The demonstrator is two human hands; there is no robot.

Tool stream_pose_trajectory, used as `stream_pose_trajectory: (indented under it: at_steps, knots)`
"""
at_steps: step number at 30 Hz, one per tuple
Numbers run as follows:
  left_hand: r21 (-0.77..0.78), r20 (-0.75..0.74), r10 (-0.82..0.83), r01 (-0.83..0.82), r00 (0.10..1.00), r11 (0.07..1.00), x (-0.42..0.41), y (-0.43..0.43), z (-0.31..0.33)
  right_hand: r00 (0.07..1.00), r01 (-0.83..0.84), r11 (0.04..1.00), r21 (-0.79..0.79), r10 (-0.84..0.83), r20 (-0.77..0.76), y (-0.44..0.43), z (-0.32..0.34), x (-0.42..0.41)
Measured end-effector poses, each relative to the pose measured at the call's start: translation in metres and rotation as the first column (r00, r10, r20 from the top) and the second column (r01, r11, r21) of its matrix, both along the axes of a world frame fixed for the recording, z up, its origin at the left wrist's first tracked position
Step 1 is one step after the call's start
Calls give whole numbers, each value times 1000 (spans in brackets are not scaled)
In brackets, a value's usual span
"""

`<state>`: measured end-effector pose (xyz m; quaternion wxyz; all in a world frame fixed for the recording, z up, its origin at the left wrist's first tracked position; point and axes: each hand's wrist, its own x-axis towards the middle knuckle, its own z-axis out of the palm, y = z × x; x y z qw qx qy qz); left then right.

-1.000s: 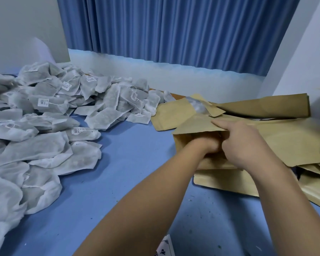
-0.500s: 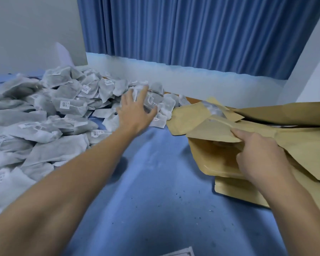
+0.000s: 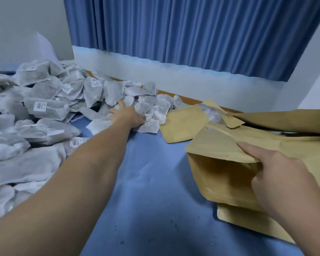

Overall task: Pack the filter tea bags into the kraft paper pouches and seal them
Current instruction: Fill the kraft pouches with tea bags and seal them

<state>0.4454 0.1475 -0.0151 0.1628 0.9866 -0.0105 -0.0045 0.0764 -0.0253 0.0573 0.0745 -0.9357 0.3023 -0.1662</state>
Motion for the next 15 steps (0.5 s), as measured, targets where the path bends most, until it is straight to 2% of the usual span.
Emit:
stream_pose_trajectory:
  at_steps: [2, 8, 15]
  knots:
    - [41, 65, -24, 21, 998, 999, -6, -5, -10, 1000, 12, 1000, 25, -12, 3, 2, -1, 0]
    - [63, 81, -132, 127, 988, 990, -35, 3, -12, 1000, -8, 1000, 0, 8, 20, 3, -7, -2]
    - [68, 159, -268, 260, 950, 963, -130, 9, -16, 1000, -24, 999, 41, 23, 17, 1, -9, -3]
